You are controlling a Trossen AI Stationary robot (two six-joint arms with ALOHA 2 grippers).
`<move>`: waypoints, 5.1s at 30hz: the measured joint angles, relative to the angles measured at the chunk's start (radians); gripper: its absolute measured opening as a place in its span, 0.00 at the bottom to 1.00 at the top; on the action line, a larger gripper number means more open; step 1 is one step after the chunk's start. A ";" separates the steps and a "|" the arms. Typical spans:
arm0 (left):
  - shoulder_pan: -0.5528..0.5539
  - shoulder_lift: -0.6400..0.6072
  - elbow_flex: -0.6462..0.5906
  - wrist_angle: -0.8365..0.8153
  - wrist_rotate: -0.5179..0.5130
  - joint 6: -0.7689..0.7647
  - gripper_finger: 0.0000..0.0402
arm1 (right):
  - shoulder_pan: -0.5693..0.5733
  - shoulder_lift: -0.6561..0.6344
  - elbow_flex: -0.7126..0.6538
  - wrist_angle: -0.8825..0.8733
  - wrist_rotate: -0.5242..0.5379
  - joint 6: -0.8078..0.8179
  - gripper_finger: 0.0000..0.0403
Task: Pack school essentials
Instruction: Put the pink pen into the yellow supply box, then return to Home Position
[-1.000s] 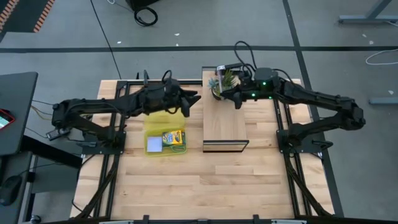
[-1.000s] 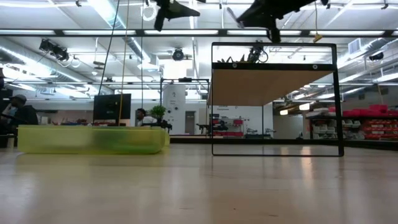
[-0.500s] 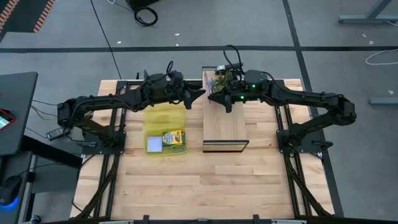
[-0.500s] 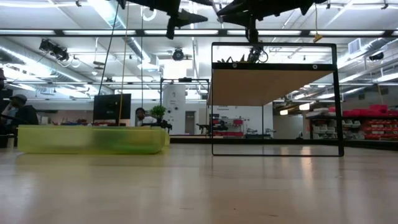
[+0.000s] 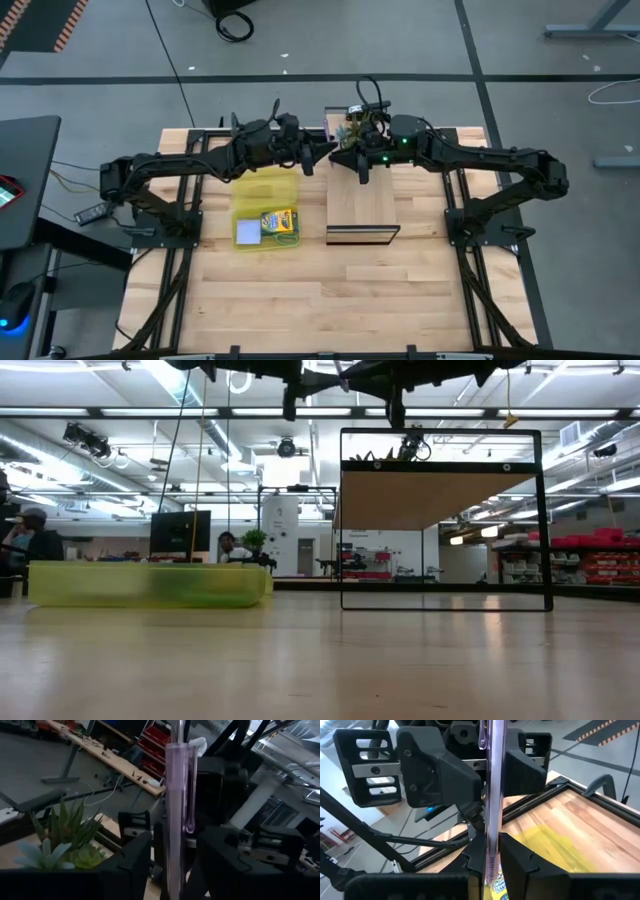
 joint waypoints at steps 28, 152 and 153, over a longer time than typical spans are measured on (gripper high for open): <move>0.008 -0.018 0.000 -0.064 0.025 0.064 0.11 | -0.009 -0.026 0.001 -0.025 -0.010 -0.015 0.33; -0.398 -0.209 -0.406 -0.965 0.082 0.001 0.19 | -0.262 -1.216 -0.735 -0.050 0.058 0.174 0.40; -0.395 -0.209 -0.406 -0.973 0.082 0.004 0.18 | -0.240 -1.217 -0.737 -0.047 0.080 0.168 0.39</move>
